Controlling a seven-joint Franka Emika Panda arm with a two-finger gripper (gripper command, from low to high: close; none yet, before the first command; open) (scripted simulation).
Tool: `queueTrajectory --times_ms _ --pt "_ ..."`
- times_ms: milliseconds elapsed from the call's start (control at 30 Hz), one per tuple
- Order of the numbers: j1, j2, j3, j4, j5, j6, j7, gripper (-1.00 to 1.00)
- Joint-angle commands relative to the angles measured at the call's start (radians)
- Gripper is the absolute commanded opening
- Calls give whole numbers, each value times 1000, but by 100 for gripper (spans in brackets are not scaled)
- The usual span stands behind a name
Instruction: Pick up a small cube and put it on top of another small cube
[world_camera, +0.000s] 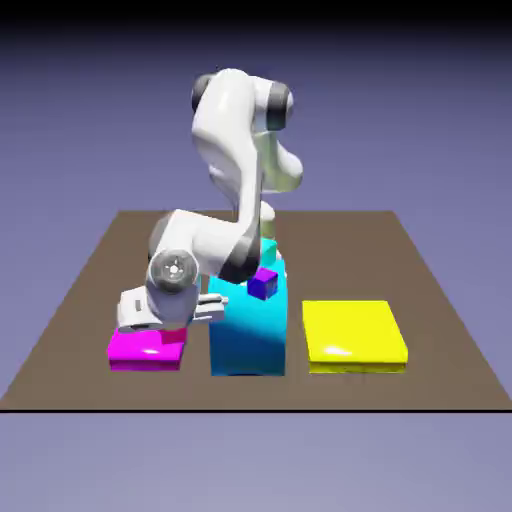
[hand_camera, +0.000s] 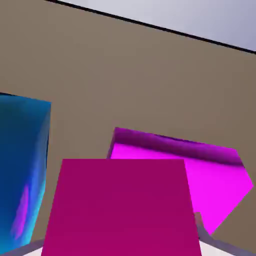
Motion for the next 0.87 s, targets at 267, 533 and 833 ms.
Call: queueTrajectory --times_ms 267,533,833 --pt "56 -326 79 -211 111 -189 174 -100" --pt "77 -514 157 -368 165 -303 306 -100" --pt "76 -557 156 -537 164 -176 307 100"
